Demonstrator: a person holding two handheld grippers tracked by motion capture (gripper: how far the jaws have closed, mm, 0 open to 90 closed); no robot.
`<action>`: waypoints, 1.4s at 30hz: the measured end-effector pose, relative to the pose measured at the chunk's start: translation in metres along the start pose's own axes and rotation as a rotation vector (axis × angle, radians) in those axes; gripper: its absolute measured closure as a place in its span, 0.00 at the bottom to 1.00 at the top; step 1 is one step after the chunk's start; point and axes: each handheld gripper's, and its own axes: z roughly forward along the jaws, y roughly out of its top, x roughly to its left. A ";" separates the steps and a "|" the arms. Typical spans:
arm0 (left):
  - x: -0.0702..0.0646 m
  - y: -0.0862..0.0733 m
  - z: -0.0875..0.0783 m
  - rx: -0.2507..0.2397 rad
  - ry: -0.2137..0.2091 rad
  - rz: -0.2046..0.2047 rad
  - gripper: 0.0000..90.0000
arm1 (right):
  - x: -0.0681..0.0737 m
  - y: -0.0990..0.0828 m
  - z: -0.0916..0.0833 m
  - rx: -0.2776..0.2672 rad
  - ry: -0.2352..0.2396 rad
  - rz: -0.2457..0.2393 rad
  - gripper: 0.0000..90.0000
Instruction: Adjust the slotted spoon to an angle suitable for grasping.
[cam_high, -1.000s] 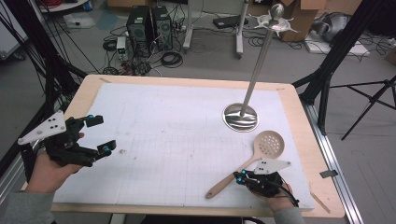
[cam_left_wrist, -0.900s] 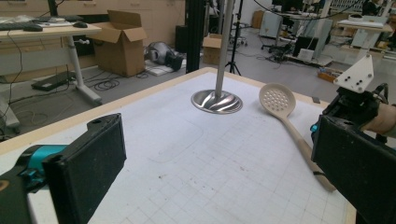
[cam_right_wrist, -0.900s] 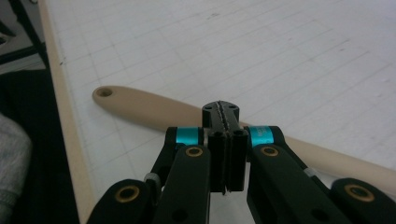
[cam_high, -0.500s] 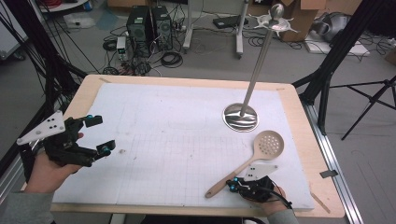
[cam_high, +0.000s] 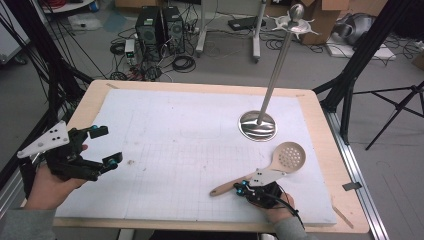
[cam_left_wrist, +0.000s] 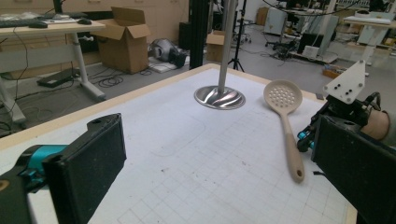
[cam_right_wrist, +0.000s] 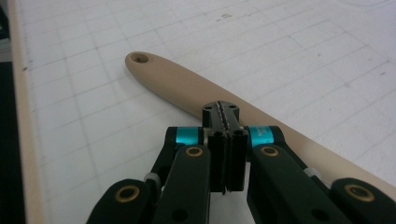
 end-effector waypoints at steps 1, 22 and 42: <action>0.000 0.000 -0.001 0.002 0.002 -0.001 0.04 | -0.001 0.002 0.002 -0.001 -0.007 0.002 1.00; 0.000 -0.007 -0.018 0.019 0.043 -0.003 0.04 | -0.026 0.031 0.043 0.037 -0.134 0.076 1.00; 0.002 -0.009 -0.023 0.014 0.045 -0.010 0.04 | -0.044 0.040 0.032 -0.038 -0.223 0.170 1.00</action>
